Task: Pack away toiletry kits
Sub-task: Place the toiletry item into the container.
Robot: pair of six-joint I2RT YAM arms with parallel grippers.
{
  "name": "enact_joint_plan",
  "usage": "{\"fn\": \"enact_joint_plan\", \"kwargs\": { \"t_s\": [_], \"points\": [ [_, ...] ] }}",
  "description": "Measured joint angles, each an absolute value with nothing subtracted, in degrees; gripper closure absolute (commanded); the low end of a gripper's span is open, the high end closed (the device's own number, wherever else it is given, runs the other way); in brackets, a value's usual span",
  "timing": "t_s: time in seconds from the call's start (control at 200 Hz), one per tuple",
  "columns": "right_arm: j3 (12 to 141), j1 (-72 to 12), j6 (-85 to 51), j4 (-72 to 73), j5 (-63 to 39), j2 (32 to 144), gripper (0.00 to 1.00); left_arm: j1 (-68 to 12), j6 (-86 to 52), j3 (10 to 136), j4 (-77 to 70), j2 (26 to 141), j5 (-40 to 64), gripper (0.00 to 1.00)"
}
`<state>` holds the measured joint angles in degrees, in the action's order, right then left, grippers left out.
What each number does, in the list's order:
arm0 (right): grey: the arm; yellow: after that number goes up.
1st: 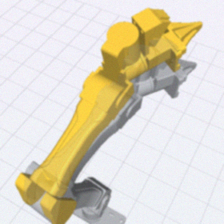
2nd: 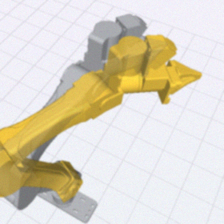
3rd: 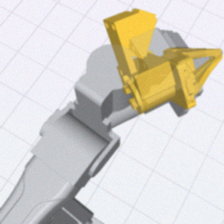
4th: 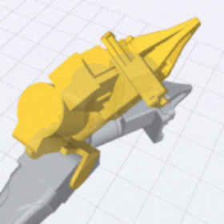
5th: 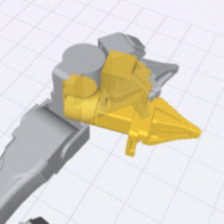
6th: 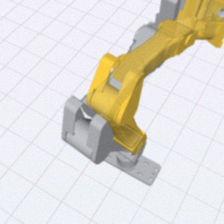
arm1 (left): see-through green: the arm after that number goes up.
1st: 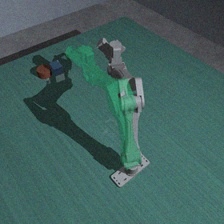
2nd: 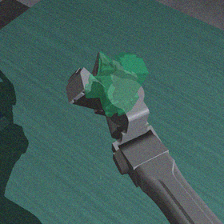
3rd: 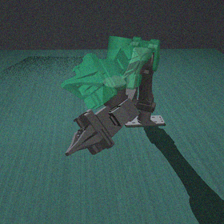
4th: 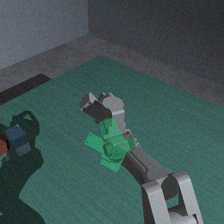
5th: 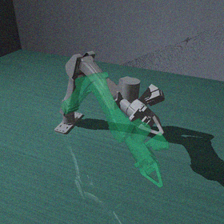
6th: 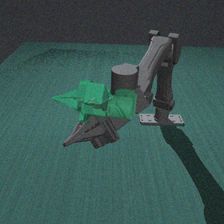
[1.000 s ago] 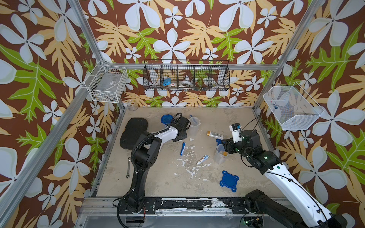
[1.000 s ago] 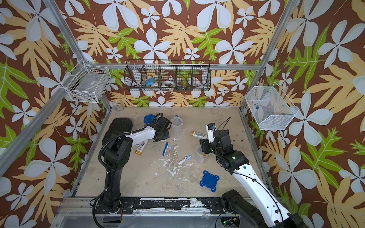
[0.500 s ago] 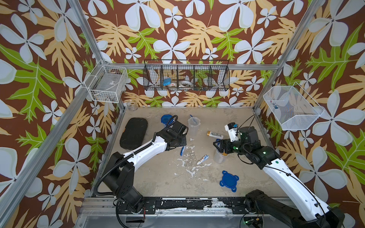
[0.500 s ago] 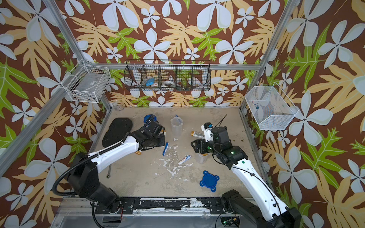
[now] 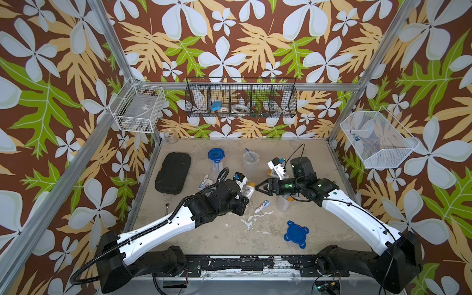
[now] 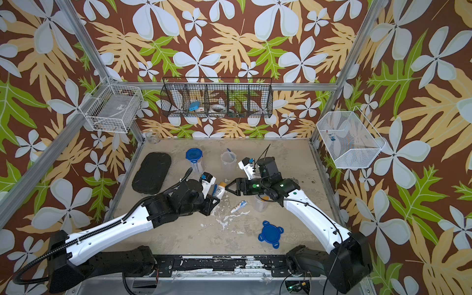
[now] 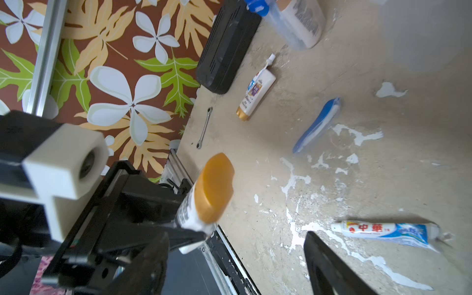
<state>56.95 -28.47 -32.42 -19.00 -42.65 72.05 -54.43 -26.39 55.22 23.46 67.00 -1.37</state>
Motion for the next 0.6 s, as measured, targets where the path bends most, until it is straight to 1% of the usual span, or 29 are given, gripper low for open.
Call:
{"fn": "enact_joint_plan", "kwargs": {
  "t_s": [0.055,0.27,0.34,0.37,0.44,0.601],
  "points": [
    [56.49,-29.52,-33.23,-17.87,-43.22,72.36,0.2,-55.44,-25.91,55.37,22.76,67.55,-1.1,0.92],
    [56.49,-31.18,-35.53,-15.29,-43.66,73.78,0.53,-58.35,-25.21,56.29,20.73,70.35,-0.19,0.91],
    [56.88,-31.16,-35.18,-16.12,-42.52,73.93,0.64,-58.59,-24.84,56.8,20.38,71.05,-0.86,0.91],
    [57.32,-31.09,-34.74,-16.88,-41.47,74.04,0.67,-58.67,-24.4,56.97,20.12,71.37,-1.39,0.91],
    [58.26,-31.07,-33.8,-18.15,-39.99,74.24,0.67,-58.83,-23.83,57.12,19.57,71.92,-2.04,0.91],
    [58.54,-31.07,-32.73,-19.05,-39.2,74.08,0.58,-58.83,-23.2,58.0,19.33,73.23,-3.27,0.91]
  ]
}}
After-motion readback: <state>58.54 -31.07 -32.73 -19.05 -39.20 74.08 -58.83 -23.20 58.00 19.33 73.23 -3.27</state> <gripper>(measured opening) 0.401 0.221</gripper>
